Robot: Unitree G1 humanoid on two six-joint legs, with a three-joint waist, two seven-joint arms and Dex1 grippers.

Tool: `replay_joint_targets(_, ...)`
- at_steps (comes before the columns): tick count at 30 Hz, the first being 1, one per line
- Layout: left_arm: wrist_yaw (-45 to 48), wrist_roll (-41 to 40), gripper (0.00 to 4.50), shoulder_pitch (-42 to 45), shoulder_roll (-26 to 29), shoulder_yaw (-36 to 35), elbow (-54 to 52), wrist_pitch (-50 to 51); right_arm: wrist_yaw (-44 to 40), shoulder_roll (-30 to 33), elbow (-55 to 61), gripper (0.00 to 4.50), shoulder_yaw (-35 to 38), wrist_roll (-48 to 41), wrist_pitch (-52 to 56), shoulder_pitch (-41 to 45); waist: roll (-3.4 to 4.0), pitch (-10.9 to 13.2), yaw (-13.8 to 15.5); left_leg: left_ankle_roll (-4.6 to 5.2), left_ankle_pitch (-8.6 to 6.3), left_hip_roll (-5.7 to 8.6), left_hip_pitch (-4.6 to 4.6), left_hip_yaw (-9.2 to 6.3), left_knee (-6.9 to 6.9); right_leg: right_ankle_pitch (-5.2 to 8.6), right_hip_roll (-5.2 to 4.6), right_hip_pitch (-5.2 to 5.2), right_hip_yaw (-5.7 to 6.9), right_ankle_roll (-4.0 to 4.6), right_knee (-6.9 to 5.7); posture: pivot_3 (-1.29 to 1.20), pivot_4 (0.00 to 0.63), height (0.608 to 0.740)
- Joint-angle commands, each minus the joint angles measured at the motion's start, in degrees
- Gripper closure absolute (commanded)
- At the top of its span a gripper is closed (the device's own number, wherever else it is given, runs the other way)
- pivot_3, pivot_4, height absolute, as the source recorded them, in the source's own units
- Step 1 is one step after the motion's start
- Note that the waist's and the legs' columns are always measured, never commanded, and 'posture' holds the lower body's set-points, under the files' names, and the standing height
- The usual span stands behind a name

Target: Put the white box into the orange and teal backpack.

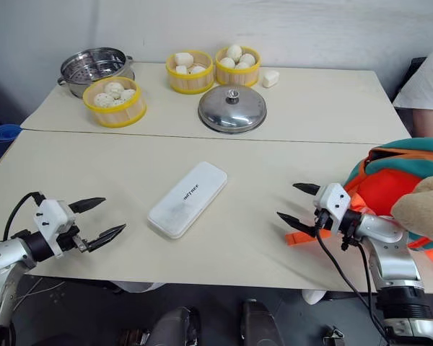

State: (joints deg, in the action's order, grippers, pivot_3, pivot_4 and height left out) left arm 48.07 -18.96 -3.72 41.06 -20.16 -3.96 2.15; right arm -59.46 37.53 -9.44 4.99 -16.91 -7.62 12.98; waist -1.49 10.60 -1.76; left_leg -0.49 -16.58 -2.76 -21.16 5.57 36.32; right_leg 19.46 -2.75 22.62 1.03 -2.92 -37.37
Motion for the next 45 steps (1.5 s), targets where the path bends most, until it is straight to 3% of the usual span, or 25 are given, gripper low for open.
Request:
replay_joint_targets(1,-1.68,-0.58,0.0,1.53,-0.07,-0.86,-0.99,0.69,0.0,-0.1,0.99,0.02,0.43,-0.34,-0.8,0.4,0.0,0.0,0.01,0.0,0.02,0.0,0.0,0.0,0.01,0.0,0.0,0.0,0.0,0.0,-0.02,0.0,0.15,0.74)
replay_joint_targets(7,-1.47,-3.56,0.0,3.82,0.57,-1.66,-0.91,6.21,1.97,-1.46,4.04,0.02,-1.58,-1.29,6.61,3.95,0.0,0.0,-0.47,-0.05,0.07,0.0,0.04,-0.01,0.05,0.0,0.0,0.0,-0.01,0.0,-0.11,0.0,0.15,0.74)
replay_joint_targets(9,1.96,-5.35,0.4,0.21,2.36,-2.86,-2.45,8.46,4.47,-2.91,4.25,0.41,-4.45,0.85,12.73,10.1,0.02,0.02,-1.43,-0.08,0.1,-0.01,0.05,0.01,0.05,0.0,0.0,0.04,-0.05,0.0,-0.19,0.0,0.15,0.74)
replay_joint_targets(15,8.19,-8.56,2.16,-13.38,3.67,-0.68,-12.34,13.79,10.63,-9.4,-6.66,2.37,-12.89,10.13,19.35,27.77,0.06,0.04,-3.09,-0.25,0.18,-0.02,-0.02,-0.04,-0.13,0.07,0.0,0.26,-0.01,0.15,-0.3,0.0,0.15,0.74)
replay_joint_targets(21,4.77,-5.63,4.08,-12.24,-0.46,5.03,-14.78,12.69,13.51,-18.79,-24.65,4.49,-17.52,16.15,15.66,40.95,0.07,0.05,-2.62,-0.22,0.25,0.01,-0.11,-0.08,-0.09,0.09,-0.01,0.34,0.03,0.19,-0.37,0.0,0.15,0.74)
replay_joint_targets(22,4.23,-5.01,4.44,-11.78,-0.89,5.87,-14.83,12.55,13.38,-19.81,-26.98,4.5,-18.05,16.93,14.61,42.35,0.07,0.05,-2.62,-0.22,0.27,0.01,-0.13,-0.09,-0.08,0.08,-0.01,0.34,0.04,0.19,-0.38,0.0,0.15,0.74)
replay_joint_targets(23,3.46,-4.33,4.48,-11.23,-1.34,6.86,-14.86,12.67,13.27,-21.46,-30.04,4.5,-18.26,17.1,14.12,44.13,0.07,0.05,-2.65,-0.22,0.27,0.03,-0.13,-0.08,-0.07,0.08,-0.02,0.34,0.04,0.19,-0.39,0.0,0.15,0.74)
replay_joint_targets(29,1.17,-3.86,4.48,-9.26,-3.28,9.48,-14.64,13.62,16.1,-28.2,-48.64,4.5,-18.73,20.74,9.34,52.62,0.07,0.05,-3.34,-0.2,0.25,0.04,-0.17,0.0,-0.11,0.07,-0.03,0.44,-0.01,0.17,-0.42,0.0,0.15,0.74)
replay_joint_targets(35,1.18,-3.33,4.48,-8.11,-3.47,9.81,-13.35,12.77,13.05,-29.91,-56.45,4.5,-17.15,21.06,5.03,54.91,0.07,0.05,-3.19,-0.24,0.27,0.03,-0.35,0.01,-0.1,0.08,-0.03,0.67,-0.01,0.18,-0.49,0.0,0.15,0.74)
replay_joint_targets(41,-1.51,-3.46,4.48,-5.61,-5.27,8.59,-12.03,12.48,-3.07,-26.51,-49.07,4.5,-16.2,17.59,7.34,49.58,0.07,0.05,-3.01,-0.24,0.27,0.02,-0.36,0.01,-0.12,0.08,-0.02,0.71,-0.01,0.18,-0.52,0.0,0.15,0.74)
replay_joint_targets(45,-1.87,-2.67,4.48,-5.18,-5.27,8.89,-11.88,11.59,-8.47,-21.27,-31.32,4.5,-15.77,14.14,14.84,39.3,0.06,0.04,-2.43,-0.21,0.25,0.04,-0.41,-0.04,-0.12,0.07,-0.05,0.69,0.02,0.16,-0.49,0.0,0.15,0.74)
